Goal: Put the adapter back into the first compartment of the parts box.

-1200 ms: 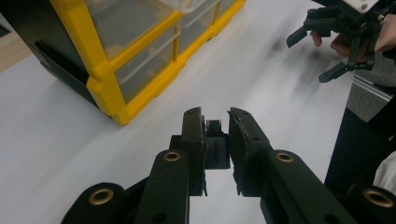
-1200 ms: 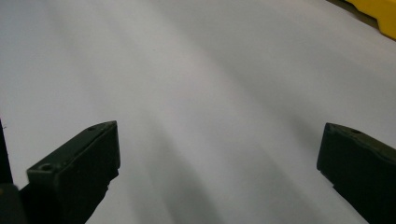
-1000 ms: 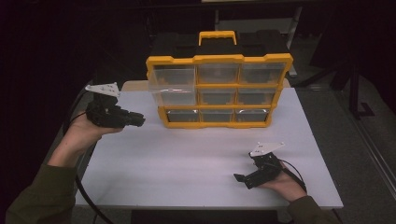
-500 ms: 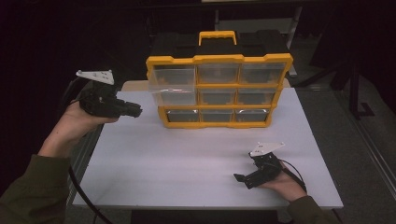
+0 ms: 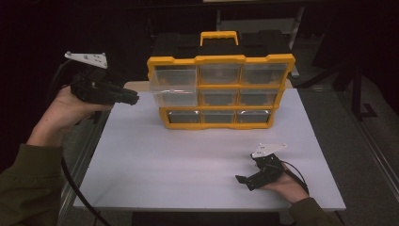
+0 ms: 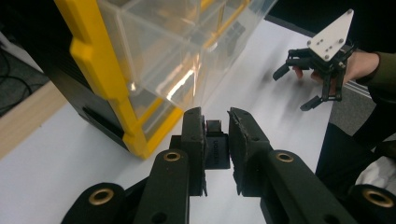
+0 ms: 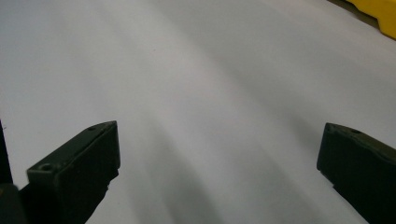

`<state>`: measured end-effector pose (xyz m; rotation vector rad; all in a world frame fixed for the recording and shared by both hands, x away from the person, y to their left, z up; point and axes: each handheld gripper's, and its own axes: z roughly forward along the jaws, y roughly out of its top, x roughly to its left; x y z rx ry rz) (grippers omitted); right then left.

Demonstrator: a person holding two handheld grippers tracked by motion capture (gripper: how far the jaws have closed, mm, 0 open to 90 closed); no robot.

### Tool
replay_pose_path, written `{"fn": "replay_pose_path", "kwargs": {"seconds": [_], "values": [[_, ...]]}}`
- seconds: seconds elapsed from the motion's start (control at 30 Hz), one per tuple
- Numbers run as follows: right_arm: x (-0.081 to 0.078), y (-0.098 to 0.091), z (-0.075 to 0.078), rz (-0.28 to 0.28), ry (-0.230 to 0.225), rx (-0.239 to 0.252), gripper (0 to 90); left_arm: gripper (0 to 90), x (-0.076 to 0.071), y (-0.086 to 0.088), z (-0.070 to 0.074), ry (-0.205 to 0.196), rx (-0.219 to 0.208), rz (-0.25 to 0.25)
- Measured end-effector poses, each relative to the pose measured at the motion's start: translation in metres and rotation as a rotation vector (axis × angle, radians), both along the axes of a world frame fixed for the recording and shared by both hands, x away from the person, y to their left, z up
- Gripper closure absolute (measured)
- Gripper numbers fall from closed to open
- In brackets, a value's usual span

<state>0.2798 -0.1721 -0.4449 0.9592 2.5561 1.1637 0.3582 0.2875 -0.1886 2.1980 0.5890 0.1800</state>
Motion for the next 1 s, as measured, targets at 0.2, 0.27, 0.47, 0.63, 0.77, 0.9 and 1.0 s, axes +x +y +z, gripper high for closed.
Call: {"fn": "replay_pose_path", "kwargs": {"seconds": [0.2,0.27,0.47,0.63,0.77,0.9,1.0], "values": [[0.000,0.000,0.000,0.001,0.001,-0.002,0.0,76.5,0.004,-0.006,0.023,-0.029,-0.005,-0.009],[0.000,0.000,0.000,0.003,-0.001,-0.002,0.0,76.5,0.006,-0.010,0.028,-0.032,-0.006,-0.015],[0.000,0.000,0.000,0.002,0.000,-0.001,0.0,76.5,0.014,-0.021,0.034,-0.035,-0.002,-0.026],[0.000,-0.001,0.000,0.001,0.001,0.000,0.0,76.5,0.023,-0.034,0.036,-0.030,0.002,-0.042],[0.000,-0.001,0.000,-0.003,0.005,0.006,0.0,76.5,0.031,-0.047,0.035,-0.021,0.005,-0.055],[0.000,-0.002,-0.002,0.000,0.006,0.009,0.0,76.5,0.039,-0.057,0.034,-0.019,0.007,-0.060],[-0.001,-0.004,-0.003,-0.003,0.008,0.013,0.0,76.5,0.044,-0.065,0.033,-0.020,0.013,-0.065]]}}
